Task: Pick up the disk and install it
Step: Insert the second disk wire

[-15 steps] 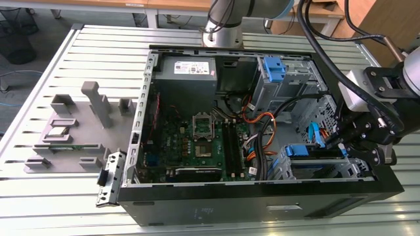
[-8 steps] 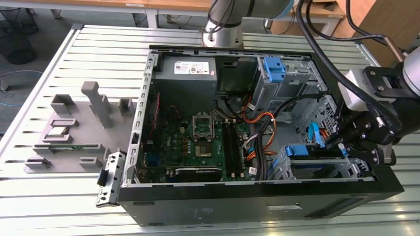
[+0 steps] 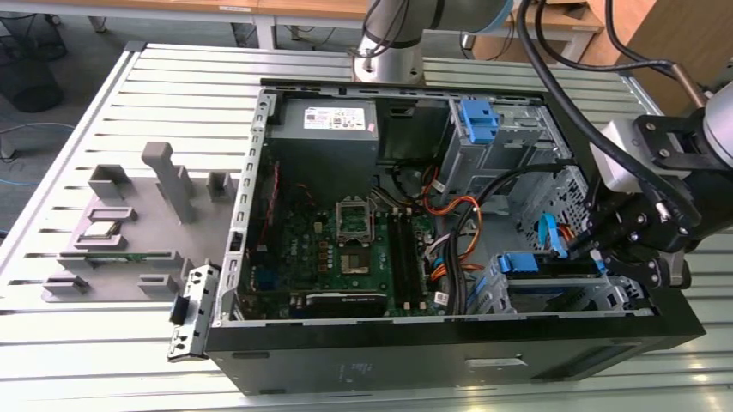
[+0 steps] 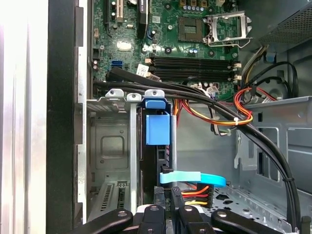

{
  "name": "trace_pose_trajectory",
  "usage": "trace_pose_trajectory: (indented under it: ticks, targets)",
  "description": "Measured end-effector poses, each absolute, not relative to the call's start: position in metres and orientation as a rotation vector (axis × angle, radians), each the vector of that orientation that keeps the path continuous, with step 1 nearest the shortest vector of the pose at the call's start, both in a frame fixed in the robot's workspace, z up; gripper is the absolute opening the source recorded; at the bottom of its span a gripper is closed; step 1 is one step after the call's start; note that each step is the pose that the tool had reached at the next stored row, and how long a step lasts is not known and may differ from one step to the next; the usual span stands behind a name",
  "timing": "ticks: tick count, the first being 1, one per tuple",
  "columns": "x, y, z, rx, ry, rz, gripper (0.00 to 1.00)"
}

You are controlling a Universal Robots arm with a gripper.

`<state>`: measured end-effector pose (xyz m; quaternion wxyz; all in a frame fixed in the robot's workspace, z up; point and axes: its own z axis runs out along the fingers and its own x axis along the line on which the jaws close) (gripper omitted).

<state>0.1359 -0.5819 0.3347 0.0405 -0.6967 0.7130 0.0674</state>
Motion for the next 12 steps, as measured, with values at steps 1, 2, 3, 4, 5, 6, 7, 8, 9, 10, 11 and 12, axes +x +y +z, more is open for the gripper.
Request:
trace_pose_trajectory:
  ticks: [1,2,3,4,5,6,7,8,9,10,11,12]
  targets:
    - [0.1359,-0.5819,0.3349,-2.133,2.186,0.206,0.17]
    - [0.1359,-0.5819,0.3349,-2.13,2.188,0.206,0.17]
    - [0.1359,-0.5819,0.3349,-2.124,2.194,0.206,0.17]
    - [0.1359,-0.5819,0.3349,-2.116,2.2,0.205,0.17]
    - [0.1359,-0.5819,0.3349,-2.105,2.21,0.205,0.17]
    - [0.1358,-0.5819,0.3348,-2.097,2.218,0.204,0.17]
    - [0.1356,-0.582,0.3348,-2.091,2.223,0.204,0.17]
    - [0.1354,-0.582,0.3347,-2.087,2.226,0.204,0.17]
    - [0.1354,-0.5819,0.3347,-2.087,2.226,0.204,0.17]
    - [0.1354,-0.5819,0.3347,-2.087,2.226,0.204,0.17]
    - [0.1354,-0.5819,0.3347,-2.087,2.226,0.204,0.17]
    - [0.1354,-0.5819,0.3347,-2.087,2.226,0.204,0.17]
